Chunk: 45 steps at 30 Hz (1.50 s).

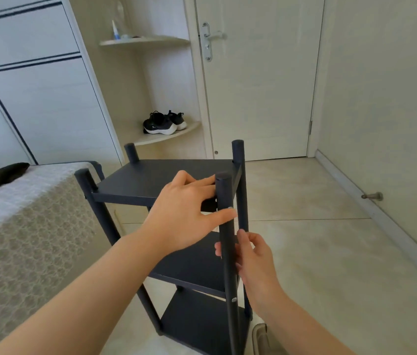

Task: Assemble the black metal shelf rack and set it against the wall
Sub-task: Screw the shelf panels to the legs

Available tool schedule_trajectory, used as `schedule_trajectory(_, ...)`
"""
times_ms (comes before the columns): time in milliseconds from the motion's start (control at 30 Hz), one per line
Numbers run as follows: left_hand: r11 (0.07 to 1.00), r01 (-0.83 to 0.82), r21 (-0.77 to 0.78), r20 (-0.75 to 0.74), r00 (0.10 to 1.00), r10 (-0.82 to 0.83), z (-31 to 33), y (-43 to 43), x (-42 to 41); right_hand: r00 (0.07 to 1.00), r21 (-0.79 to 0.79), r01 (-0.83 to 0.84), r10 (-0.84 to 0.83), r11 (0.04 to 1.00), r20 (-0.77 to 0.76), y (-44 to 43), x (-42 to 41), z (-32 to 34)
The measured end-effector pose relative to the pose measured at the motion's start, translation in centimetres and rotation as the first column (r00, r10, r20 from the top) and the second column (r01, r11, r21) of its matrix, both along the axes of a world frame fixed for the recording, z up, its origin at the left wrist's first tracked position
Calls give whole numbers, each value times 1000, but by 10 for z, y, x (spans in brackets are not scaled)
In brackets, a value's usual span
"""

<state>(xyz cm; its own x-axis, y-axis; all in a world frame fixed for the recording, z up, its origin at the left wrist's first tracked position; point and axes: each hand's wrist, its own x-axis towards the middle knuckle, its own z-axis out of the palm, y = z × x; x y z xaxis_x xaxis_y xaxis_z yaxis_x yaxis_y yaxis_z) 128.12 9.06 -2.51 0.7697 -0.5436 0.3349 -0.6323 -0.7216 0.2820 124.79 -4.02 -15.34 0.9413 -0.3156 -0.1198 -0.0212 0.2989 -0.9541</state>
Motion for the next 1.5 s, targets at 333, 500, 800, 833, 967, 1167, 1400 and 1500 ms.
schedule_trajectory(333, 997, -81, -13, -97, 992, 79, 6, -2, 22, 990, -110, 10, 6, 994, 138, 8, 30, -11)
schedule_trajectory(500, 982, -170, -84, -144, 977, 157, 20, 0, 49, 986, -99, 20, -2, 995, 169, 9, 62, 6)
schedule_trajectory(800, 920, -306, -244, -248, 937, 246, 48, 39, 94, 974, -140, -32, 62, 990, 217, 35, 113, 44)
schedule_trajectory(833, 914, -317, -255, -260, 932, 251, 50, 43, 95, 974, -151, -30, 63, 988, 216, 39, 115, 46)
schedule_trajectory(967, 877, -363, -315, -301, 915, 271, 57, 63, 95, 969, -214, -24, 75, 977, 237, 53, 123, 59)
schedule_trajectory(1167, 766, -439, -469, -359, 887, 289, 54, 93, 90, 952, -311, -2, 97, 950, 290, 69, 128, 76)
schedule_trajectory(1400, 646, -449, -618, -372, 890, 263, 30, 130, 65, 930, -434, -4, 163, 901, 329, 93, 116, 74)
schedule_trajectory(1500, 575, -467, -672, -406, 882, 241, 17, 153, 54, 926, -501, -37, 219, 864, 309, 108, 115, 73)
